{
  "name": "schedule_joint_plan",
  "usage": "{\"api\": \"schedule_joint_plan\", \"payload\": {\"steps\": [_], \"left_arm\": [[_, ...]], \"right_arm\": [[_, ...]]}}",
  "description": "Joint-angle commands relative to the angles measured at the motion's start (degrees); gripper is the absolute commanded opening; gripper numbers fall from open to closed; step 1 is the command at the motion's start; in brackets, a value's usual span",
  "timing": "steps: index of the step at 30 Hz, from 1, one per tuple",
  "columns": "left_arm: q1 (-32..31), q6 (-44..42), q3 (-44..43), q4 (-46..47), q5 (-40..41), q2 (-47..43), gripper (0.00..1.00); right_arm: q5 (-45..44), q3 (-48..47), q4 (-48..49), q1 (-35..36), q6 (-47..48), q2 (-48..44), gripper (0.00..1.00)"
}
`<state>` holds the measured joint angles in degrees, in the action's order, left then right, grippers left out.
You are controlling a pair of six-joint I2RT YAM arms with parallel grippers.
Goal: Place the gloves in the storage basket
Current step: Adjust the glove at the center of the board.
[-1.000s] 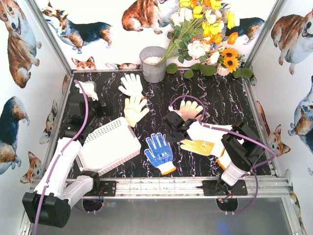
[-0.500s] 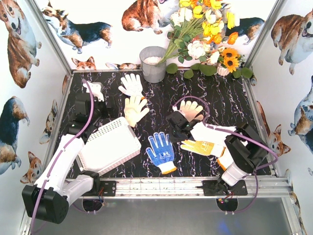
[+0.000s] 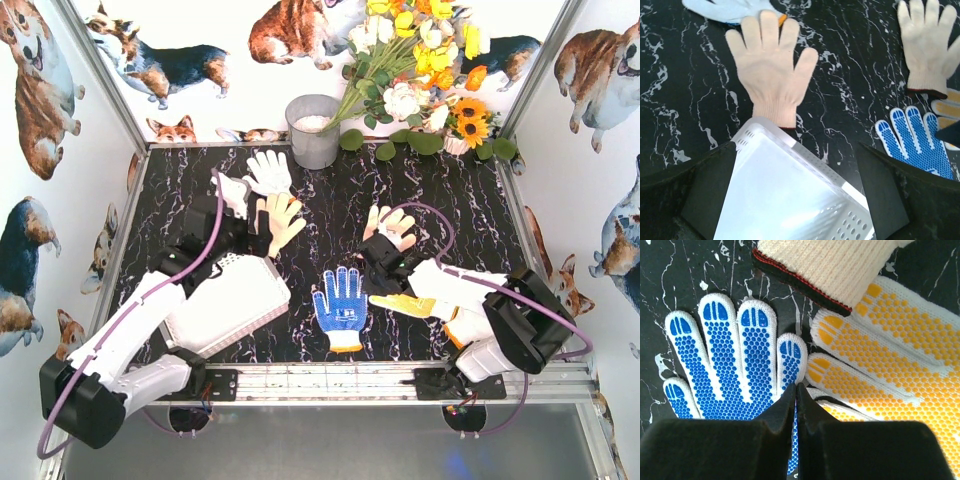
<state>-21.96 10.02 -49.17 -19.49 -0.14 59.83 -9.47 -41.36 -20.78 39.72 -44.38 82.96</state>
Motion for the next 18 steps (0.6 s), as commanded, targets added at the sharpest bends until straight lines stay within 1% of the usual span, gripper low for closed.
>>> {"api": "schedule_joint_plan", "payload": {"steps": [1,4,7,11,18], "left_arm": [[-3.3,-1.4,-1.9,-0.3,5.2,-1.6,0.98],[-3.4,-1.7,-1.8,-0.5,8.4,-1.9,1.0],[-3.4,-1.6,-1.6,-0.6,8.5,-1.5,1.0],[-3.4,-1.3,-1.6,-0.5,7.8,-0.7,1.0],[-3.4,-1.2,-1.7,-0.6,8.6,-0.6,1.0]], "right_arm": [[-1.3,0.3,2.6,-0.2,-1.3,-0.8,0.0],[1.7,0.2,4.8,-0.2,-1.1,0.6,0.0],[5.2,-0.6,7.1,-0.1,0.0,2.5,0.0],[4.9,-1.1,6.7,0.3,-0.1,3.5,0.0],[1.3,1.2,4.3,0.2,-3.0,0.8,0.0]]}}
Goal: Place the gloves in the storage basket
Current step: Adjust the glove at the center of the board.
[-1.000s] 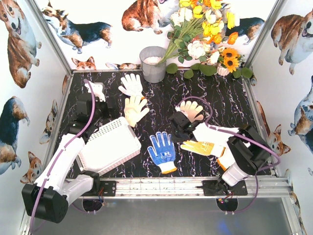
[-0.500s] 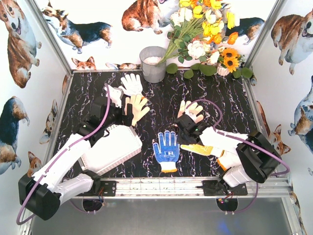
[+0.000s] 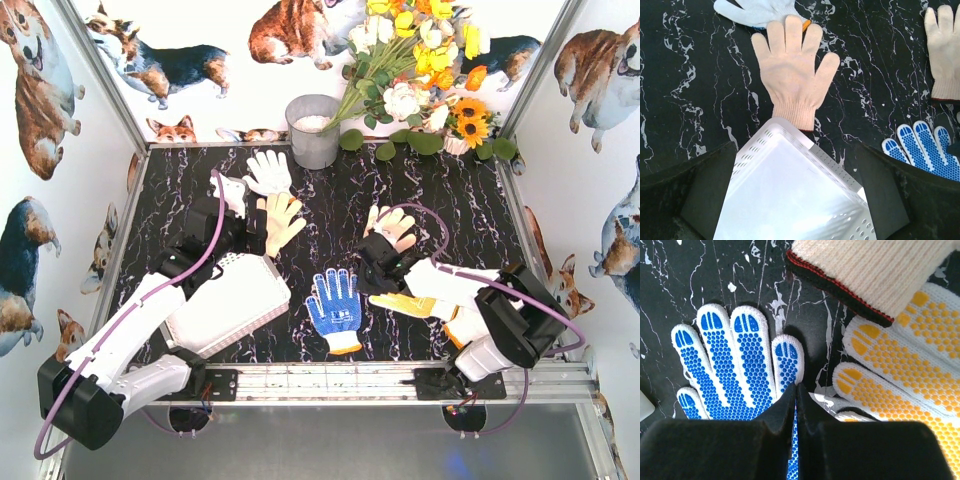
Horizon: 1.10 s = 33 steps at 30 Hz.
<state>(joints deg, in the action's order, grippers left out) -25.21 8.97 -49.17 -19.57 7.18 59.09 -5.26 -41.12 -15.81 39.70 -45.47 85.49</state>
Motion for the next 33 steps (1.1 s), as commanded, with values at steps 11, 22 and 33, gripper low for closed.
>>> {"api": "schedule_joint_plan", "payload": {"steps": [11,22,33], "left_arm": [[-0.2,0.1,-1.9,-1.1,2.6,-0.2,1.0],[-0.1,0.1,-1.7,-0.9,4.4,-1.2,1.0],[6.2,10.5,-17.8,-3.4,8.2,15.9,1.0]], "right_arm": [[-3.8,3.2,-1.9,2.5,-6.1,-3.0,0.0],[-6.5,2.8,-3.4,4.2,-6.9,-4.7,0.1],[-6.8,-2.9,-9.2,4.1,5.2,-20.1,0.68]]}}
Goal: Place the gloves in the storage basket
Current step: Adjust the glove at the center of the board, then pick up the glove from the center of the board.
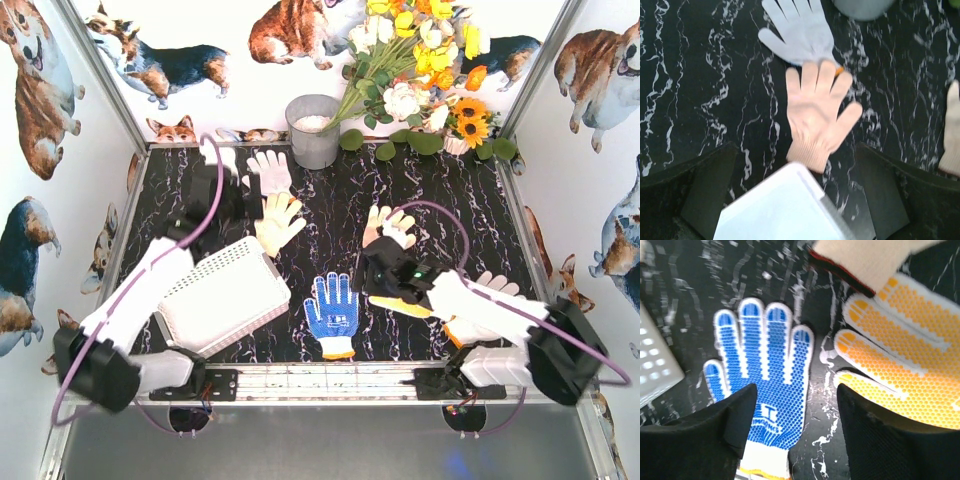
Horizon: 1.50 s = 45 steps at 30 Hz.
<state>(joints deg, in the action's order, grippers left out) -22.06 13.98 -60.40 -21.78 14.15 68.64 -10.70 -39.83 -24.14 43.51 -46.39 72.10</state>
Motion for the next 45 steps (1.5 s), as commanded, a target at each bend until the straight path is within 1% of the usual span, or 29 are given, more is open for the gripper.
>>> {"api": "schedule_joint_plan", "payload": {"steps": [1,5,8,13,16,18,24,31,37,45], "left_arm": [[4.3,6.9,-7.6,-0.4,-0.6,8.3,0.99],[8.8,13.1,-10.1,3.8,-8.8,16.8,0.93],[11.2,17.7,-12.8,6.1,-12.2,23.5,0.88],[14.4,25.9,-15.4,12.0,-17.2,34.1,0.71],[15.2,29.7,-17.0,14.7,-18.9,39.3,0.63],[15.6,31.1,-18.2,15.8,-19.2,42.5,0.6],[16.4,34.4,-21.1,19.3,-21.6,48.3,0.49],[17.5,35.3,-24.0,19.1,-21.4,53.0,0.47],[18.8,37.2,-25.1,20.7,-22.3,56.0,0.4],[19.4,38.7,-27.2,21.8,-22.7,60.1,0.36]], "right_arm": [[-1.3,-4.1,-0.9,0.3,7.2,-8.5,0.69],[-1.7,-3.4,-1.8,0.1,12.0,-15.5,0.73],[-2.4,-4.1,-4.8,-0.4,14.8,-19.2,0.74],[-2.1,-5.1,-9.0,-2.0,17.3,-23.5,0.74],[-1.0,-4.8,-9.8,-2.7,17.6,-25.8,0.74],[-0.3,-4.6,-10.0,-3.1,17.7,-27.0,0.74],[1.1,-3.7,-10.2,-3.9,17.3,-28.1,0.74],[1.7,-2.8,-10.3,-4.1,15.8,-27.5,0.74],[1.7,-1.9,-10.3,-4.2,13.7,-27.6,0.74],[1.6,-1.4,-10.2,-4.2,12.2,-27.5,0.74]]}}
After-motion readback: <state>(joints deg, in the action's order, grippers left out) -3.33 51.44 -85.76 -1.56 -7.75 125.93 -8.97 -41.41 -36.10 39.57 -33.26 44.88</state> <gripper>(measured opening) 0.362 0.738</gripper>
